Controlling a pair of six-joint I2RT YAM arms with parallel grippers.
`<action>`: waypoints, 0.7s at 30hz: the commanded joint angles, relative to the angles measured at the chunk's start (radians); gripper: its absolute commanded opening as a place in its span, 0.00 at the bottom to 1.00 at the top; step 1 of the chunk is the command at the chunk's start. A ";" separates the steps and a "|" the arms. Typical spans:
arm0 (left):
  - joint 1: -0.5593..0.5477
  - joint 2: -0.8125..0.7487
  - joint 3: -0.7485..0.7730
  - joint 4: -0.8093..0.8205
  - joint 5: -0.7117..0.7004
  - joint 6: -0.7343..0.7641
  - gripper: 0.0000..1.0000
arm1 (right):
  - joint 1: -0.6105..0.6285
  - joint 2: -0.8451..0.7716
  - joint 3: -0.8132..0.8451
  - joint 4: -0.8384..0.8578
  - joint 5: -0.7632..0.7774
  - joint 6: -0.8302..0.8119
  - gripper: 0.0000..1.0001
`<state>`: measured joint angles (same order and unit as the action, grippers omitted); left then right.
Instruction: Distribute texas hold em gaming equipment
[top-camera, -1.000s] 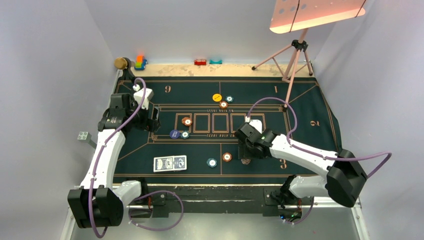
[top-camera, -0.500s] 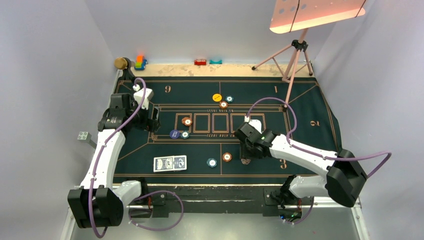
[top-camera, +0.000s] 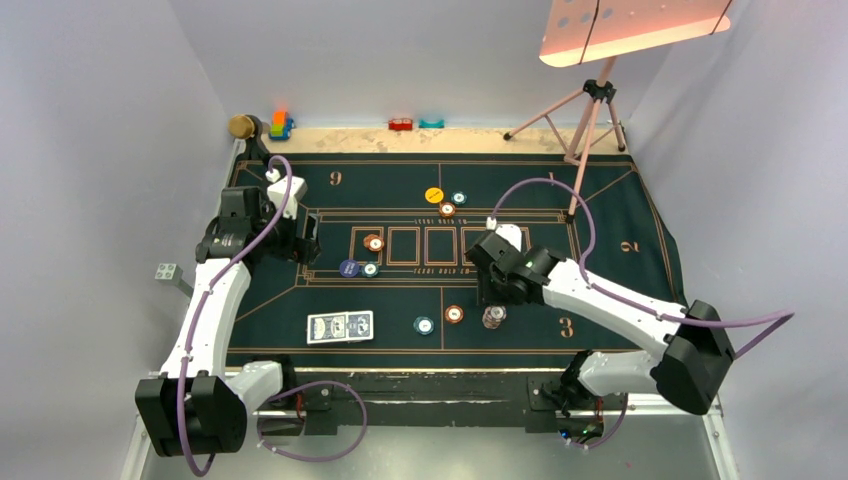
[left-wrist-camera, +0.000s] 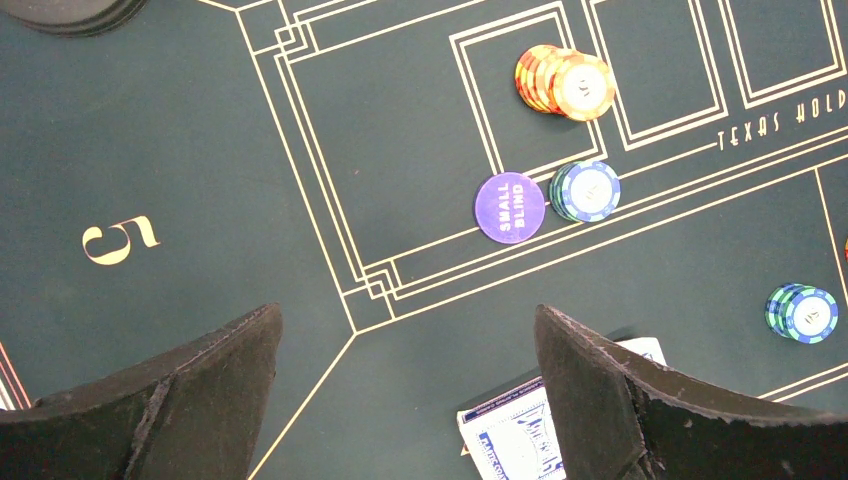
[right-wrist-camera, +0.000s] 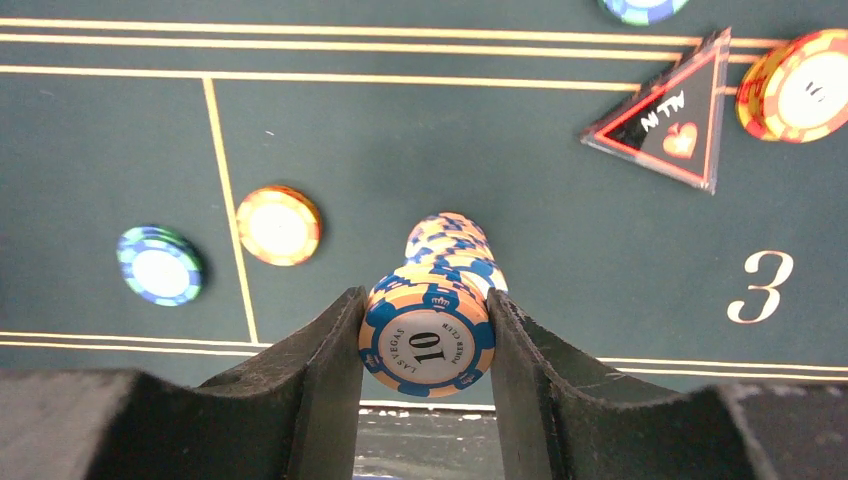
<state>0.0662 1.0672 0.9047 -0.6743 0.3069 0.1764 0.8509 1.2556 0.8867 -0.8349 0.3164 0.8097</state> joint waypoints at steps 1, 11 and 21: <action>0.010 -0.021 0.002 0.021 0.007 0.011 1.00 | 0.005 0.005 0.115 -0.024 0.040 -0.036 0.02; 0.010 -0.011 0.007 0.022 -0.008 0.002 1.00 | 0.047 0.276 0.359 0.084 0.002 -0.145 0.00; 0.010 -0.013 0.001 0.025 -0.014 0.009 1.00 | 0.079 0.648 0.672 0.216 -0.031 -0.272 0.00</action>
<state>0.0662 1.0672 0.9047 -0.6746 0.2985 0.1761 0.9249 1.8427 1.4513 -0.7071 0.3012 0.6102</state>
